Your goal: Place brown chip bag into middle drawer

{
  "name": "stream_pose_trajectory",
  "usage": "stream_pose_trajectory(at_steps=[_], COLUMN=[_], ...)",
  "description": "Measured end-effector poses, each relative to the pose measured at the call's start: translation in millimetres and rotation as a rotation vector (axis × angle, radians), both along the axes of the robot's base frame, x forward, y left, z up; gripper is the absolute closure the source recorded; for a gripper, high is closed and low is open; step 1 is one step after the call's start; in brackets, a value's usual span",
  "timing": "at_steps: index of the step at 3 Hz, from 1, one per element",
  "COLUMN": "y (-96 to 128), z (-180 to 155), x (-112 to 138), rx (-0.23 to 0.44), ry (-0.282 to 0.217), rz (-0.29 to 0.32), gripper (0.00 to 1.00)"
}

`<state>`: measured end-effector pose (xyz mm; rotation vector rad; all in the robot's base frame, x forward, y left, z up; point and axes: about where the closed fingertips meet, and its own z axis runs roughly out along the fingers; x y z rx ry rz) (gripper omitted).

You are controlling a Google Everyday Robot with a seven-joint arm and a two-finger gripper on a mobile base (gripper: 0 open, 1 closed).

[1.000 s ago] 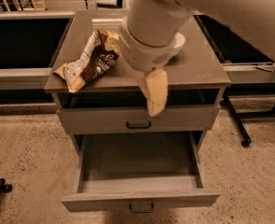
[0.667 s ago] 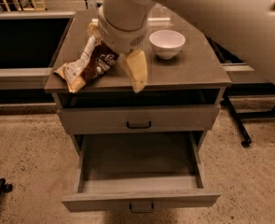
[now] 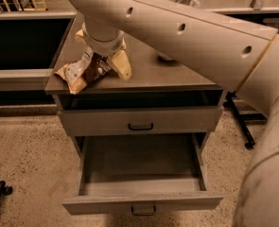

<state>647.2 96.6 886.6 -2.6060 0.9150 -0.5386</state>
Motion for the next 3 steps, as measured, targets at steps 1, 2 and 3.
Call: stream_pose_trajectory(at_steps=[1,2,3], y=[30.7,54.9,57.6], z=[-15.6,-25.1,-31.1], x=[8.3,7.1,3.7], rx=[-0.001,0.051,0.067], ry=[0.001,0.096,0.18], rz=[0.081,0.103,0.089], gripper=[0.19,0.5,0.73])
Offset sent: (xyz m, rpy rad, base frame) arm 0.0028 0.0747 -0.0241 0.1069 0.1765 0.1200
